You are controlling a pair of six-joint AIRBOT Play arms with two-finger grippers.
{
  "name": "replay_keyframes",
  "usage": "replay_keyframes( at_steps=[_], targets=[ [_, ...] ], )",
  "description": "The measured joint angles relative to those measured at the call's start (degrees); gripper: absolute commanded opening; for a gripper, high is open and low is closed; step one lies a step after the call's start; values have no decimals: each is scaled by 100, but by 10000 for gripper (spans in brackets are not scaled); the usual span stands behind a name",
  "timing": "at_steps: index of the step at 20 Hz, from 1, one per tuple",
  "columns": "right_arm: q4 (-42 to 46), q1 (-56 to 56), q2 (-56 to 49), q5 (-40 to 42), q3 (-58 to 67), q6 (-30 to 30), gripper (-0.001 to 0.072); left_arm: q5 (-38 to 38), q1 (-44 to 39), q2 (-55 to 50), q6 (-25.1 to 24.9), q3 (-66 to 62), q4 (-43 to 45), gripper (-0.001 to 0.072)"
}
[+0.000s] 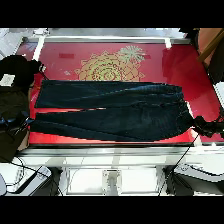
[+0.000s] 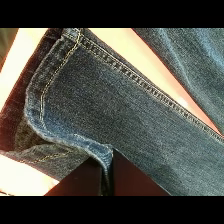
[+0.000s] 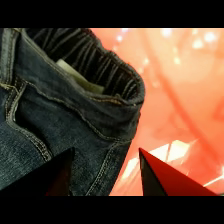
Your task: Fold the clothes and pants, and hang the long-sleeved shirts on hangers.
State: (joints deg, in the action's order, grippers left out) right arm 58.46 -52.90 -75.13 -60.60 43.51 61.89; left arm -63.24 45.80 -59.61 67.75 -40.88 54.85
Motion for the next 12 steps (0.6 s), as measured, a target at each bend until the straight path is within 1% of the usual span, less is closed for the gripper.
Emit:
replay_keyframes(
  at_steps=[3, 6, 7, 8, 9, 12],
  targets=[
    [-26, -15, -48, 44, -111, -13, 452, 0, 2, 0, 0, 0, 2, 12],
    [-374, -22, -166, 87, -164, -184, 449, 0, 2, 0, 0, 0, 2, 12],
    [-529, -9, -205, 118, -173, -271, 378, 0, 2, 0, 0, 0, 2, 13],
    [-634, 20, -236, 181, -181, -339, 225, 0, 2, 0, 0, 0, 2, 12],
    [-723, 48, -258, 229, -184, -402, 50, 0, 0, 0, 0, 0, 2, 12],
    [-975, 101, -256, 146, -68, -520, 39, -39, 0, 0, 17, -74, 76, 12]
  ],
)
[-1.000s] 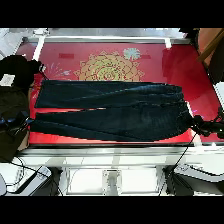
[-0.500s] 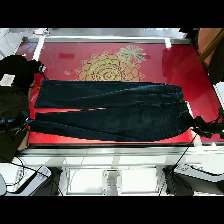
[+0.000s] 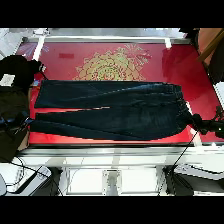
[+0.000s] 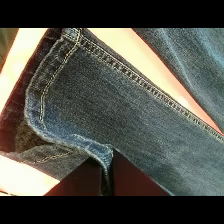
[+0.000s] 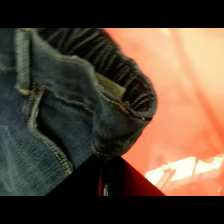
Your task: Fold the clothes and pants, and hang the long-sleeved shirts on hangers.
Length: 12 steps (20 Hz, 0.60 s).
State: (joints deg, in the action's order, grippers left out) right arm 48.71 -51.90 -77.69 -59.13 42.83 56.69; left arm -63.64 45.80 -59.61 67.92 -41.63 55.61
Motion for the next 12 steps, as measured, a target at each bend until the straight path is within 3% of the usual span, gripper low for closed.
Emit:
replay_keyframes(
  at_steps=[8, 12],
  targets=[
    [640, -688, 1480, -1869, 706, -79, 37, -901, 0, 448, 415, -922, 1169, 12],
    [796, -837, 2363, -2232, 802, 155, 34, -629, -15, 951, 745, -1045, 1307, 10]
  ],
)
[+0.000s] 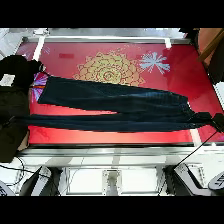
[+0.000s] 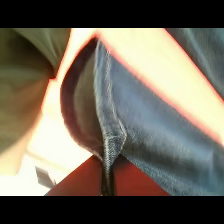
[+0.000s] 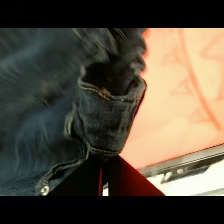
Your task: Fold the clothes and pants, and hang the long-sleeved shirts on hangers.
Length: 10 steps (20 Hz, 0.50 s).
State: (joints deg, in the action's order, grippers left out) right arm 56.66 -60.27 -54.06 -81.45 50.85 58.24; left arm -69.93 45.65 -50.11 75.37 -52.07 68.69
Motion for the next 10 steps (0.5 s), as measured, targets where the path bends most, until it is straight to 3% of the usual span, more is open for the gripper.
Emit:
replay_keyframes(
  at_steps=[5, 10],
  targets=[
    [-109, 1045, -133, 887, 28, 791, 35, 1823, -695, -455, 560, -205, -391, 9],
    [-125, 2382, -1250, 2463, 385, 1609, 35, 3213, -1873, -2297, 905, -1521, -560, 9]
  ],
)
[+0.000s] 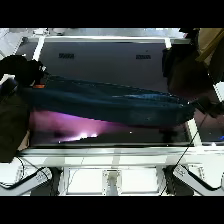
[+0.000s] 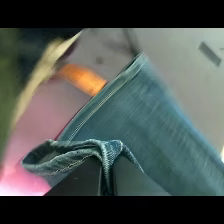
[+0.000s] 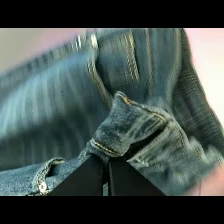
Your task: Fold the clothes and pants, and hang the long-sleeved shirts on hangers.
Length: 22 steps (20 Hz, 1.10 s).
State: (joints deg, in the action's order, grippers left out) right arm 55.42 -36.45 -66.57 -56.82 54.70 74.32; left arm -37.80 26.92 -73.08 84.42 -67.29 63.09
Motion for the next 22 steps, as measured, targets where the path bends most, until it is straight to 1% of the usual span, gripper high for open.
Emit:
replay_keyframes(
  at_steps=[4, 6, 9, 10, 11, 12, 13, 15, 17, 20, 22],
  targets=[
    [-17, 487, -1110, 616, 852, 518, 36, 378, -595, -1574, 140, -1469, -31, 9],
    [-13, 577, -1591, 800, 1263, 748, 36, 463, -765, -2168, 334, -2039, 127, 9],
    [-24, 649, -2142, 946, 1633, 1080, 38, 509, -922, -2761, 879, -2546, 737, 13],
    [-31, 675, -2286, 1003, 1703, 1156, 49, 516, -949, -2881, 1019, -2629, 901, 93],
    [-24, 702, -2391, 1032, 1746, 1207, 140, 538, -981, -2981, 1123, -2697, 1049, 421],
    [-17, 726, -2474, 1082, 1790, 1237, 303, 586, -1008, -3042, 1182, -2741, 1163, 702],
    [-13, 748, -2531, 1132, 1836, 1263, 392, 586, -1036, -3080, 1239, -2778, 1255, 694],
    [0, 763, -2601, 1049, 2000, 1303, 393, 564, -1091, -3056, 1268, -2822, 1318, 695],
    [79, 728, -2638, 789, 2293, 1320, 393, 568, -1108, -2855, 1268, -2850, 1375, 693],
    [509, 570, -2662, 17, 2920, 1322, 394, 542, -1217, -2323, 1252, -2868, 1425, 694],
    [914, 446, -2669, -592, 3294, 1311, 406, 479, -1464, -1928, 1014, -2874, 1440, 695]
  ],
)
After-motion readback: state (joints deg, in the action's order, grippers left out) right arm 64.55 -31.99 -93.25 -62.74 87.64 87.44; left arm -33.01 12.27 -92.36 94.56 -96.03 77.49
